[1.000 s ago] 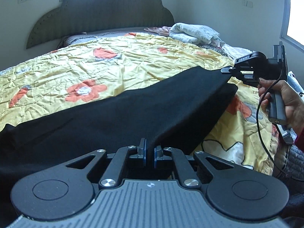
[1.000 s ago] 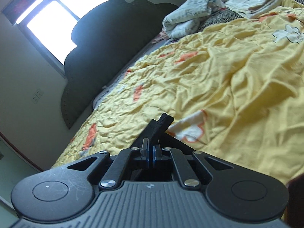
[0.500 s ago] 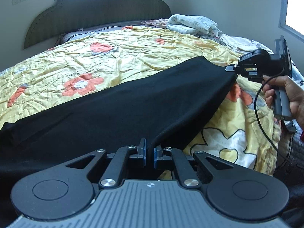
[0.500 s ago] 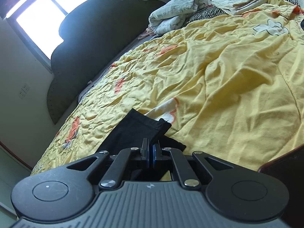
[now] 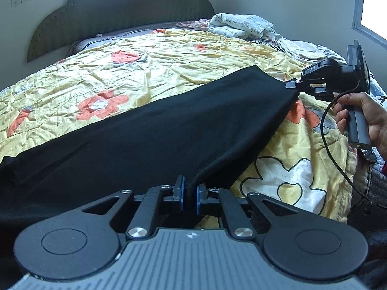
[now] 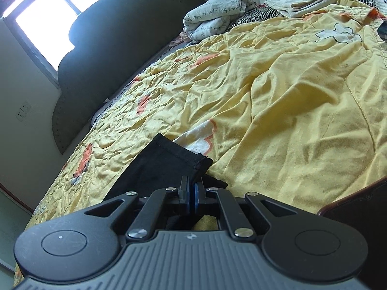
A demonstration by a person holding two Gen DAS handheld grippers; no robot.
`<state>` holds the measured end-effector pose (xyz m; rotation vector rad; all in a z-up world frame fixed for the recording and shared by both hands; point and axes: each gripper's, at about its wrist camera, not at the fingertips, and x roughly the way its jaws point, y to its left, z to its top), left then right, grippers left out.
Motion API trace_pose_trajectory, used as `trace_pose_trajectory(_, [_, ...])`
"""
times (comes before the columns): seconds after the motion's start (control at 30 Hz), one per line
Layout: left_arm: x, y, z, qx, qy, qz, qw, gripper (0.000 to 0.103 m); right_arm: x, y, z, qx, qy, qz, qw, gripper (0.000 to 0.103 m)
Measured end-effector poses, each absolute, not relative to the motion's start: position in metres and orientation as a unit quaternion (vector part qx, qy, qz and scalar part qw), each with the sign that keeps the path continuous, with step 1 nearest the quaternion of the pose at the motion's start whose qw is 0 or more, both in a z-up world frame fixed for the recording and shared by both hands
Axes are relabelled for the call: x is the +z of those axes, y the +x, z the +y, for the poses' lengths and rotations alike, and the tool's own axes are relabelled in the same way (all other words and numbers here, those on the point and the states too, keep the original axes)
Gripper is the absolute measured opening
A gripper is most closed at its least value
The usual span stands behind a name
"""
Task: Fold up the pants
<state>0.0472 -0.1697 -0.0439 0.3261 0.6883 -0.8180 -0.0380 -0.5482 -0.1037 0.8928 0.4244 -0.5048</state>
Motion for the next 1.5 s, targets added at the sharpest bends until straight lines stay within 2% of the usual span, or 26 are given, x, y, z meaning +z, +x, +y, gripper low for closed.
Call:
trace_pose_trajectory(0.33, [-0.048,0.049,-0.171,-0.387,0.159,0.340,0.842,0.007,-0.098,-0.041,-0.546,-0.240,0.394,0.219,0.860,0.004])
trace_pose_trajectory(0.37, [-0.047,0.050,-0.170,-0.387,0.156,0.343,0.842,0.012,-0.101,-0.041,-0.547,-0.240,0.401,0.221,0.856,0.004])
trace_pose_trajectory(0.4, [-0.046,0.050,-0.170,-0.388,0.155,0.345,0.840,0.021,-0.103,-0.042,-0.548,-0.240,0.408,0.220,0.853,0.005])
trace_pose_trajectory(0.47, [-0.042,0.049,-0.170,-0.395,0.152,0.351,0.835,0.021,-0.101,-0.045,-0.549,-0.244,0.412,0.215,0.851,0.007])
trace_pose_trajectory(0.6, [-0.034,0.046,-0.167,-0.417,0.137,0.364,0.822,0.029,-0.088,-0.054,-0.547,-0.290,0.389,0.197,0.852,0.018])
trace_pose_trajectory(0.73, [-0.017,0.048,-0.165,-0.443,0.088,0.371,0.811,0.030,-0.071,-0.063,-0.534,-0.311,0.355,0.153,0.868,0.018])
trace_pose_trajectory(0.8, [-0.009,0.051,-0.166,-0.442,0.063,0.362,0.819,0.039,-0.067,-0.058,-0.527,-0.257,0.357,0.143,0.887,0.018])
trace_pose_trajectory(0.83, [-0.008,0.053,-0.166,-0.431,0.053,0.354,0.829,0.044,-0.067,-0.050,-0.524,-0.224,0.356,0.158,0.893,0.018])
trace_pose_trajectory(0.87, [-0.007,0.057,-0.168,-0.412,0.049,0.346,0.841,0.054,-0.069,-0.042,-0.521,-0.196,0.359,0.179,0.895,0.019])
trace_pose_trajectory(0.9, [-0.009,0.061,-0.170,-0.392,0.050,0.344,0.852,0.057,-0.074,-0.034,-0.519,-0.178,0.366,0.196,0.892,0.019])
trace_pose_trajectory(1.07, [-0.042,0.079,-0.183,-0.346,0.082,0.401,0.844,0.052,-0.092,-0.024,-0.518,-0.187,0.365,0.243,0.879,0.018])
trace_pose_trajectory(1.17, [-0.036,0.065,-0.188,-0.353,0.116,0.369,0.852,0.052,-0.084,-0.045,-0.522,-0.203,0.387,0.210,0.875,0.019])
trace_pose_trajectory(1.2, [-0.030,0.062,-0.190,-0.358,0.113,0.358,0.855,0.055,-0.078,-0.052,-0.523,-0.209,0.381,0.200,0.878,0.019])
trace_pose_trajectory(1.27, [-0.021,0.063,-0.192,-0.357,0.096,0.340,0.865,0.062,-0.070,-0.060,-0.525,-0.226,0.368,0.195,0.881,0.025])
trace_pose_trajectory(1.33, [-0.018,0.066,-0.194,-0.343,0.079,0.329,0.876,0.071,-0.069,-0.065,-0.528,-0.233,0.368,0.200,0.878,0.042])
trace_pose_trajectory(1.37, [-0.018,0.069,-0.195,-0.329,0.074,0.330,0.882,0.075,-0.070,-0.067,-0.529,-0.236,0.374,0.199,0.875,0.046])
trace_pose_trajectory(1.4, [-0.020,0.072,-0.196,-0.315,0.071,0.334,0.886,0.075,-0.072,-0.070,-0.529,-0.238,0.379,0.198,0.872,0.053])
trace_pose_trajectory(1.5, [-0.030,0.081,-0.199,-0.289,0.061,0.345,0.891,0.075,-0.078,-0.069,-0.528,-0.227,0.389,0.209,0.868,0.055])
